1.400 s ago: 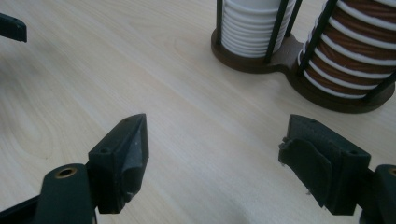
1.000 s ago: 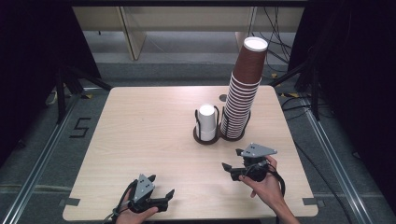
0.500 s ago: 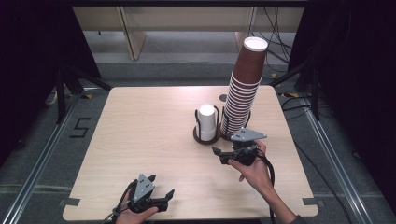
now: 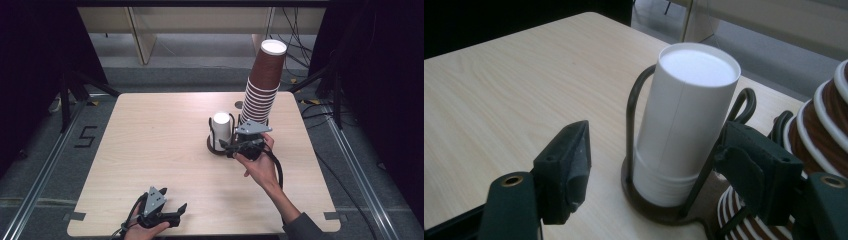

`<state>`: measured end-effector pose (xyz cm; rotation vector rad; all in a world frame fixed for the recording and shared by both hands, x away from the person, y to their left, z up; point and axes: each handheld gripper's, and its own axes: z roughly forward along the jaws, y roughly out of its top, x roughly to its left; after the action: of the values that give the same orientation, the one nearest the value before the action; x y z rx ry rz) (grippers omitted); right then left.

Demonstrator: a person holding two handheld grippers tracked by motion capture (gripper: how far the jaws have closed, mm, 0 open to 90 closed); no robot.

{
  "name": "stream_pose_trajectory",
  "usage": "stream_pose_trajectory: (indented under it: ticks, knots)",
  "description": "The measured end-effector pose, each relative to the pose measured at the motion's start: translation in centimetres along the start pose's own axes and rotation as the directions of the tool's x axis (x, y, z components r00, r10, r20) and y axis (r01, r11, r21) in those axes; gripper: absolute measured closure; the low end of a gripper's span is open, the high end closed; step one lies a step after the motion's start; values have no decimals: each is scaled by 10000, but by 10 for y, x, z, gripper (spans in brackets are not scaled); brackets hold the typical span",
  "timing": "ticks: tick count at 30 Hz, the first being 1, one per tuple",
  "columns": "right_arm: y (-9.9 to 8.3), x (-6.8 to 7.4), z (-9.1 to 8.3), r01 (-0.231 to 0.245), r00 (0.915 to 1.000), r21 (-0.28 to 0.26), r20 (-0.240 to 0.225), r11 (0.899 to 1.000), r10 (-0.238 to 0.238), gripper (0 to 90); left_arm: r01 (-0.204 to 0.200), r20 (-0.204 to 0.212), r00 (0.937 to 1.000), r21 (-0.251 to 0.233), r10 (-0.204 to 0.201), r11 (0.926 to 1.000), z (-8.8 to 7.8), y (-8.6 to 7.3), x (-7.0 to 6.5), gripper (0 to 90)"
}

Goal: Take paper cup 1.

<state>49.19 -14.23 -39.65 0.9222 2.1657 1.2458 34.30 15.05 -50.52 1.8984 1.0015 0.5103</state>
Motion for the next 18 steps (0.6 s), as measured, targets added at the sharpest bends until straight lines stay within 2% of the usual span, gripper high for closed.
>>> stream_pose_trajectory:
  ticks: [3, 6, 11, 18]
  knots:
    - [6, -2, 6, -465, 9989, -57, 34, 9989, 466, 300, 7, 22, 10000, -6, -7, 10000, 0, 0, 0, 146]
    - [10, -5, 10, -428, 9991, -6, 13, 9991, 428, 305, 18, 21, 10000, -4, -18, 10000, 0, 0, 0, 147]
    - [16, -9, 23, -606, 9978, 233, 281, 9979, 600, 305, 40, 26, 10000, 19, -40, 10000, 0, 0, 0, 147]
    - [25, -12, 38, -573, 9947, 267, 869, 9980, 548, 301, -4, 57, 10000, 58, 3, 10000, 0, 0, -1, 146]
